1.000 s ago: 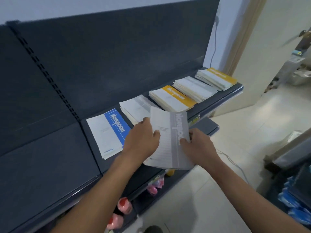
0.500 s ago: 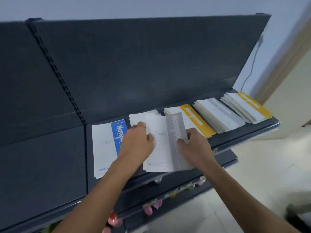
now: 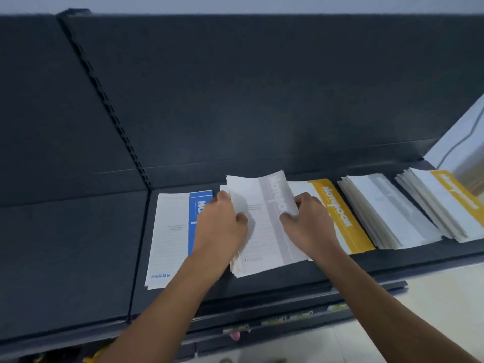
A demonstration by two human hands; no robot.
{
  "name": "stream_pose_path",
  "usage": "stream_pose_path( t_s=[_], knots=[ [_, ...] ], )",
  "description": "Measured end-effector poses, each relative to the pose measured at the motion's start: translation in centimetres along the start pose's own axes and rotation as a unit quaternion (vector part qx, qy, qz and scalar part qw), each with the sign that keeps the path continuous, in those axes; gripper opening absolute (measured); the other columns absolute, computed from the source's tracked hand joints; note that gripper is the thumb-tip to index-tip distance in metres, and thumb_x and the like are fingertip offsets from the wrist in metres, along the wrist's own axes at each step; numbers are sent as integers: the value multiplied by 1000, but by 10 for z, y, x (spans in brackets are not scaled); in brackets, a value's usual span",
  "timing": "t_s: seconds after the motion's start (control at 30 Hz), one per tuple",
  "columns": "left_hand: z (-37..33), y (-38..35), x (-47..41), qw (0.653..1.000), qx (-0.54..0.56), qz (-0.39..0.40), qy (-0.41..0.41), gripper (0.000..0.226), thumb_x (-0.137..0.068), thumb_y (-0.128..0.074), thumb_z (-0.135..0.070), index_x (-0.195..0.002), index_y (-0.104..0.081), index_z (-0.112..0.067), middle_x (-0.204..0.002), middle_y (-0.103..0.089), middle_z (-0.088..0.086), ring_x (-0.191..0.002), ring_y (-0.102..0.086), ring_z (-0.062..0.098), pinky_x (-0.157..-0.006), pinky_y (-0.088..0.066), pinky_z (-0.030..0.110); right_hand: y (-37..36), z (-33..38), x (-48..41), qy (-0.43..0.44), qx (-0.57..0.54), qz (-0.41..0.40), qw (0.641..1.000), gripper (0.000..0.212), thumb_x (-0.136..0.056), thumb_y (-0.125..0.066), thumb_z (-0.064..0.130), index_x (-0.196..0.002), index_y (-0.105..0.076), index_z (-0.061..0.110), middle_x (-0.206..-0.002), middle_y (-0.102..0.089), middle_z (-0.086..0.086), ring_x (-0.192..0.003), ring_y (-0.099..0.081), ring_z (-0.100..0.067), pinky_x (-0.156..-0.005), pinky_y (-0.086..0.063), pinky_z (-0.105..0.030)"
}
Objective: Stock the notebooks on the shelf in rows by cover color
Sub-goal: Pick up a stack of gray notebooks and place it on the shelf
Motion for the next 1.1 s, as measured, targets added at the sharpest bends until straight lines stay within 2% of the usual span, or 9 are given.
stream_pose_path(
  t_s=[0.1, 0.23, 0.4, 0.5, 0.7, 0.97, 1.1],
  knots=[
    [1, -4, -1, 999, -26, -14, 21, 20, -93, -61, -23, -104, -53, -8, -97, -60, 6, -81, -55, 22, -65, -39, 28, -4, 3, -10, 31, 62, 6, 998, 24, -93, -59, 27, -109, -54, 11, -100, -53, -1, -73, -52, -19, -51, -31, -28],
    [3, -10, -5, 997, -63, -26, 29, 18, -93, -59, -24, -100, -52, -9, -95, -59, 6, -78, -55, 23, -65, -39, 30, -7, 6, -21, 55, 104, 20, 993, 23, -93, -60, 28, -105, -52, 11, -98, -53, -3, -73, -50, -20, -50, -31, -28],
    [7, -17, -7, 996, -73, -25, 50, 19, -94, -61, -23, -104, -52, -9, -98, -59, 5, -77, -56, 22, -63, -39, 28, -14, 5, -31, 76, 98, 59, 991, 26, -91, -64, 26, -108, -54, 9, -105, -59, -7, -86, -63, -26, -63, -44, -31],
    [10, -23, -7, 995, -86, -20, 52, 22, -94, -61, -25, -106, -54, -8, -101, -61, 5, -82, -59, 22, -65, -43, 28, -18, 3, -34, 83, 101, 75, 989, 29, -92, -64, 25, -112, -52, 8, -109, -60, -8, -92, -65, -30, -66, -45, -32],
    [14, -31, -5, 991, -120, -30, 49, 25, -98, -51, -39, -107, -54, -15, -95, -63, 2, -84, -62, 23, -64, -48, 33, -18, -2, -35, 106, 121, 91, 983, 53, -93, -63, 27, -139, -43, 10, -125, -58, -10, -106, -63, -28, -75, -49, -33],
    [16, -29, -11, 991, -118, -41, 49, 29, -99, -49, -40, -114, -56, -16, -98, -62, 1, -84, -62, 25, -65, -48, 34, -16, -2, -38, 129, 120, 91, 980, 49, -95, -61, 29, -137, -46, 9, -126, -54, -11, -108, -60, -27, -80, -53, -32],
    [19, -25, -14, 990, -108, -49, 69, 33, -99, -49, -41, -119, -55, -16, -107, -64, 1, -90, -63, 27, -67, -46, 33, -14, 2, -38, 148, 116, 80, 979, 45, -96, -60, 31, -135, -49, 12, -127, -54, -8, -113, -58, -25, -81, -52, -33]
  ],
)
Point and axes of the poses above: each hand's wrist, its own x-axis away from the middle knuckle, its own y-axis out of the back of the hand, z = x × y, the point moved 1 cm from there along -x, towards the middle knuckle
